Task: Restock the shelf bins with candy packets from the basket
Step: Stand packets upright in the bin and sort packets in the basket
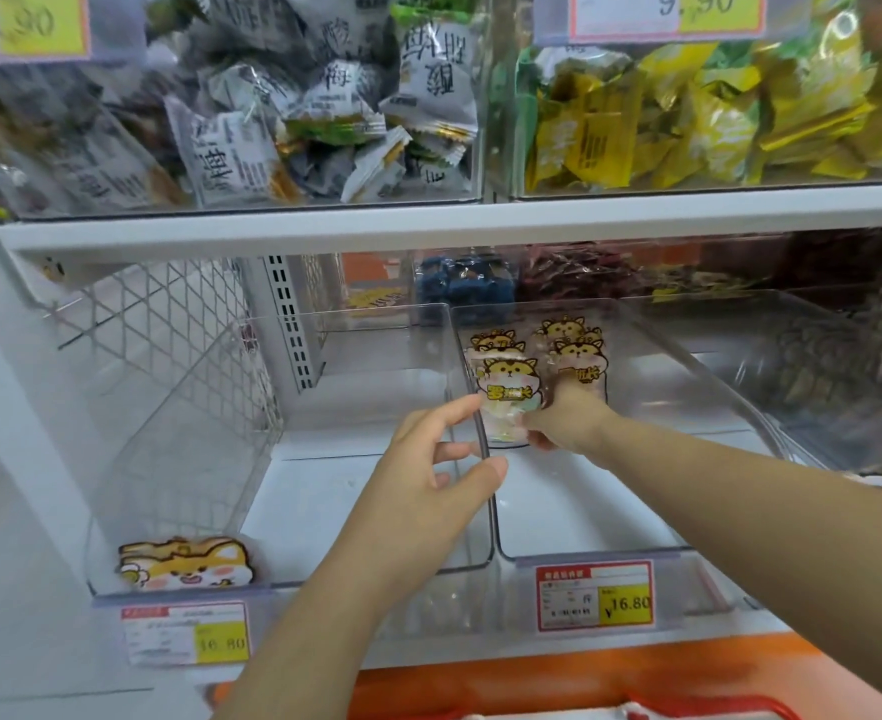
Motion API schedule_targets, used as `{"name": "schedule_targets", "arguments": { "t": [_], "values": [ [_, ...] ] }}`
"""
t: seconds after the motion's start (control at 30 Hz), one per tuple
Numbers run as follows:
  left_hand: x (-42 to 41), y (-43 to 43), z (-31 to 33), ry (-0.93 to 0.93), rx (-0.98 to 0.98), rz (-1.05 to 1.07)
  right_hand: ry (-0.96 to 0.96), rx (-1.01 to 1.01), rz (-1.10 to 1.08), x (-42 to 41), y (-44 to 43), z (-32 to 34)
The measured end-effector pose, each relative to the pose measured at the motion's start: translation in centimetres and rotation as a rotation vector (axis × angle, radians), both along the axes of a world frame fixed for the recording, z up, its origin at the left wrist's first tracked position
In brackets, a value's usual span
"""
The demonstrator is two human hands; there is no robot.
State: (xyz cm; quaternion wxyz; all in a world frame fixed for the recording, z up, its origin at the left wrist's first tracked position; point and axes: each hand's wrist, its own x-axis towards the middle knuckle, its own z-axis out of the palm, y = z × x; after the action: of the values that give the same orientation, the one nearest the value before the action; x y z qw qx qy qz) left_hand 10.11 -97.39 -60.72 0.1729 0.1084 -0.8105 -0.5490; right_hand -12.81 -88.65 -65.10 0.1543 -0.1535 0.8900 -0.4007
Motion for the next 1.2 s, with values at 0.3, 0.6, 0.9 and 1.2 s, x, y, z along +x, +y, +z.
{"name": "schedule_targets", "arguments": {
  "t": [0.3,0.6,0.9,1.2],
  "values": [
    [0.1,0.2,0.1,0.002,0.018,0.008,0.032,-0.003,-0.051,0.4,-1.1,0.0],
    [0.1,0.1,0.1,0.002,0.006,0.020,0.140,0.029,-0.090,0.8,-1.4,0.0],
    [0.1,0.1,0.1,-0.001,-0.001,0.018,0.125,0.028,-0.095,0.5,0.2,0.5],
    [0.1,0.1,0.1,0.004,-0.007,0.018,0.109,-0.003,-0.147,0.4,1.1,1.1]
  ]
}}
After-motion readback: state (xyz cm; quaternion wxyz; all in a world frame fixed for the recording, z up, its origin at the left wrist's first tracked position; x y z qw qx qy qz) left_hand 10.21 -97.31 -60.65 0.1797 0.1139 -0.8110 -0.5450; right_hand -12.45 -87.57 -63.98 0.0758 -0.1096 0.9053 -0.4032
